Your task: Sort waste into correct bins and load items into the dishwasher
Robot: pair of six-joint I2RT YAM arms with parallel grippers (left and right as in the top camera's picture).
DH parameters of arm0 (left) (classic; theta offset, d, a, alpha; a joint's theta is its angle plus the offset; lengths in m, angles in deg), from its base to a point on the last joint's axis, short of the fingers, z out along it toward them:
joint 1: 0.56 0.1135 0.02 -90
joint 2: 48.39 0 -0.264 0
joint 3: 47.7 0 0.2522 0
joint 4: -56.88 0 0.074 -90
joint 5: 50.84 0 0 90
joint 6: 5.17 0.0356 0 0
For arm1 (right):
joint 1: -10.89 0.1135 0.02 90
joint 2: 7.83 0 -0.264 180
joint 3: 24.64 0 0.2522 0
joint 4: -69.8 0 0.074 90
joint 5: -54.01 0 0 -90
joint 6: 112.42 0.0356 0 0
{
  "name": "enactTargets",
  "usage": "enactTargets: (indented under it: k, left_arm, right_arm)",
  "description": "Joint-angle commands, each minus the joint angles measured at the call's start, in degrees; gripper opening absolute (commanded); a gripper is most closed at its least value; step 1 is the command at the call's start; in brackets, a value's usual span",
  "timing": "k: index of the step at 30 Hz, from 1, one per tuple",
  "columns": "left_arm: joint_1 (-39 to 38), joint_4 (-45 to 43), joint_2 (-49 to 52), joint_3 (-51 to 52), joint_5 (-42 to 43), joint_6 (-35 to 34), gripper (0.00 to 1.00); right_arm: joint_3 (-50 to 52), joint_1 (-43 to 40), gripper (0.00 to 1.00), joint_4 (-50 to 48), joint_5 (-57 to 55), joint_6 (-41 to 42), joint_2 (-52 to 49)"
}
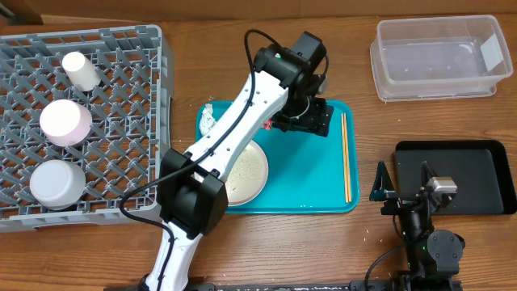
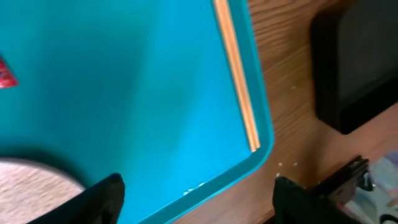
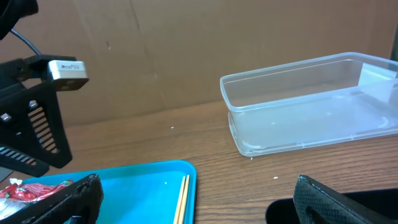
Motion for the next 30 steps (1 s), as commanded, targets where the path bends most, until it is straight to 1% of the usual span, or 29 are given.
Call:
enactTargets:
  k: [1,3,5,9,12,16,20,23,30]
  left_arm:
    - [-1.81,-1.20,0.15,-0.68,-0.22,-6.03,0.71]
    - [-2.73,-2.05,0.17,-0.68,-4.50,-11.78,0.68]
    - [-3.78,-3.76,0.15,-0.68,-8.57,-15.54,0.68]
    - [-6.67,-8.87,0.42,-0.68,-20.37,-20.24,0.68]
    - [-9.09,-11.93,1.18,-0.68,-28.15,-22.75,0.64]
    - [-12.07,-14.05,3.63,-0.68,-35.82,-25.07,0.64]
    - [-14.16,-17.29,7.30,-0.68,-37.03,-25.35,0.63]
    - [-15.23,-18.80,8.87,-0.68,-37.07,-27.71,0.63]
    - [-15.67,-20.65,11.43,-0.68,-37.73,-30.64,0.58]
  right_arm:
    - [0.61,-0.02,1.00,-0.33,-0.70,-0.22,0.52]
    - [0.61,-0.02,1.00,-0.33,-0.70,-0.22,0.52]
    - [0.61,-0.02,1.00,-0.33,-0.70,-0.22,0.52]
    - [0.61,-0.02,1.00,-0.33,-0.70,-0.22,0.52]
    - [0.61,-0.02,1.00,-0.33,-0.70,-0.22,0.52]
    - [0.61,-0.02,1.00,-0.33,-0.72,-0.22,0.52]
    - [0.61,-0.02,1.00,-0.33,-0.72,-0.22,0.52]
    - [0.61,-0.02,1.00,-0.33,-0.70,-0.22,0.52]
    - [0.61,-0.02,1.00,-0.33,-0.70,-0.22,0.52]
